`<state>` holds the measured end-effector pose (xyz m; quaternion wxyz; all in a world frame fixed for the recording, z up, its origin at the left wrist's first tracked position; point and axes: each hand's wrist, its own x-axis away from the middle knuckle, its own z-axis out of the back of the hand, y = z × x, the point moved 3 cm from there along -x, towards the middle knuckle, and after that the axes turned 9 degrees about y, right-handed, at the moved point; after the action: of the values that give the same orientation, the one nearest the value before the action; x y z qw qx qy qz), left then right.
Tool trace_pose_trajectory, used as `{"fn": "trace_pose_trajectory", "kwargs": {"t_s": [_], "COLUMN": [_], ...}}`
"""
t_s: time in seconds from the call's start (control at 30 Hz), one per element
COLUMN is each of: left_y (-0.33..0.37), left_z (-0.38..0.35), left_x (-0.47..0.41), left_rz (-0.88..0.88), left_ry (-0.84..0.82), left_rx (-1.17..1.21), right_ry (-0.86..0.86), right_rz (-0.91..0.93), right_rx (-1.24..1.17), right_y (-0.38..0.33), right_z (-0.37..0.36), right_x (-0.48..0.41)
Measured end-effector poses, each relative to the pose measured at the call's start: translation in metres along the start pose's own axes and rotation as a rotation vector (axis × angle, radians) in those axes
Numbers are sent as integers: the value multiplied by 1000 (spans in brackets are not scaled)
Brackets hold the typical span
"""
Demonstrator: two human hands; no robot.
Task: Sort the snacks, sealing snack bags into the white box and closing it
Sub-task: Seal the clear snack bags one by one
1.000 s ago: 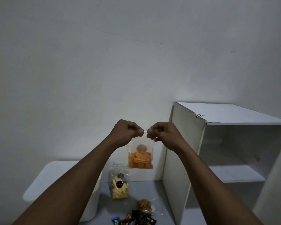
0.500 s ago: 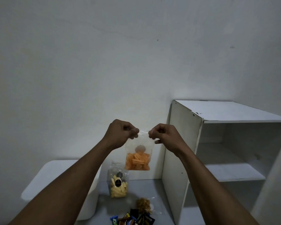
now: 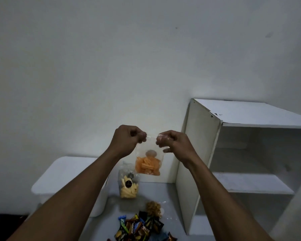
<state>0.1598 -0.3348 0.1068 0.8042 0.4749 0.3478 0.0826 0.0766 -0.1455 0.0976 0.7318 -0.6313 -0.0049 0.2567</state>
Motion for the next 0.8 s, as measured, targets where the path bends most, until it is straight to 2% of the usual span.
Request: {"fn": "trace_pose_trajectory", "kwargs": {"t_s": [0.1, 0.27, 0.4, 0.5, 0.7, 0.8], "left_y": [-14, -49, -90, -121, -210, -259], "left_z": [-1, -13, -17, -23, -36, -44], "left_x": [7, 23, 23, 17, 17, 22], "left_rz": [74, 300, 367, 386, 466, 482], "left_ry": [44, -32, -26, 5, -73, -52], "left_rx": [59, 247, 285, 284, 207, 144], "right_ry": [0, 39, 3, -55, -5, -18], "right_rz": [-74, -144, -167, -188, -300, -379], "right_rx": [-86, -164, -87, -27, -31, 6], "right_y": [14, 39, 76, 111, 178, 223], "right_z": [-3, -16, -36, -59, -103, -127], "right_x": [2, -1, -6, -10, -29, -35]}}
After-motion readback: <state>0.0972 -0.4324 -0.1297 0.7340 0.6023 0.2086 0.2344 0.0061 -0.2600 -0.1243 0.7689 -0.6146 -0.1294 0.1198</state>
